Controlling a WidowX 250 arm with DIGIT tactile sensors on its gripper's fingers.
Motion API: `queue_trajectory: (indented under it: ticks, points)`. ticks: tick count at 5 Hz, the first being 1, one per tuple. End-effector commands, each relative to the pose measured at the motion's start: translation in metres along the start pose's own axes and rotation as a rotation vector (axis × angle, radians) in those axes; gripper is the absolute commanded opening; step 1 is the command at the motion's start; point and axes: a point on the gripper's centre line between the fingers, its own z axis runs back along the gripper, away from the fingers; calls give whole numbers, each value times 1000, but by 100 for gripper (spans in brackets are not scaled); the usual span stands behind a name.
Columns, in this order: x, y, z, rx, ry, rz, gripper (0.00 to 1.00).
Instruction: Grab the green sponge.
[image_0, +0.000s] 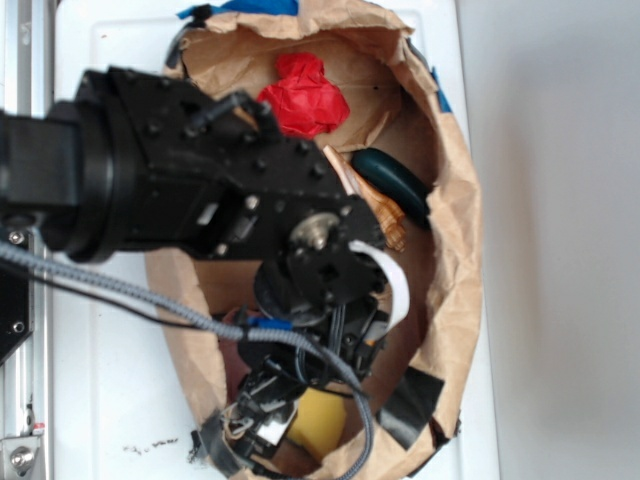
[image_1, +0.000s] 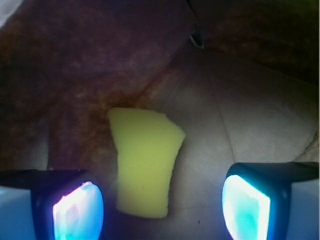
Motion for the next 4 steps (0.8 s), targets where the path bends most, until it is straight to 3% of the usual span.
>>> queue_trajectory:
  ticks: [1,2,4]
  points:
    - [4,-16,-7,18,5,-65,100]
    - [5,-4,7,13,3,-53,100]
    - [11,38,21,65,-50,89,100]
